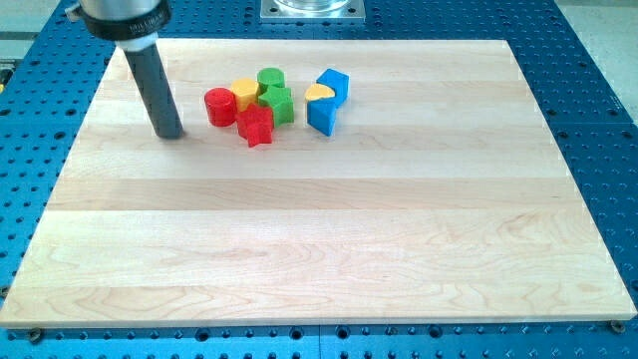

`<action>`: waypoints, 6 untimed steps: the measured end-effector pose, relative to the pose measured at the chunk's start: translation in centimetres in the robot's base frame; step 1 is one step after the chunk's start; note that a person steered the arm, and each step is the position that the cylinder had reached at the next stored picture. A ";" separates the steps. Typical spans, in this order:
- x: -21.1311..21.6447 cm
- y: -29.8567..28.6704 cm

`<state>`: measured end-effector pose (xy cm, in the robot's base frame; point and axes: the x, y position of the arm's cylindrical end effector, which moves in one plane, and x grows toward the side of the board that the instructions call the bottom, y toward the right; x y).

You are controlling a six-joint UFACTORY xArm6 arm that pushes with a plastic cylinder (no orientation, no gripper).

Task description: Push the red circle in the blocks of the group

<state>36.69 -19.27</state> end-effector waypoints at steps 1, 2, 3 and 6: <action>-2.2 -0.1; -2.6 3.7; -2.6 6.4; 3.1 3.1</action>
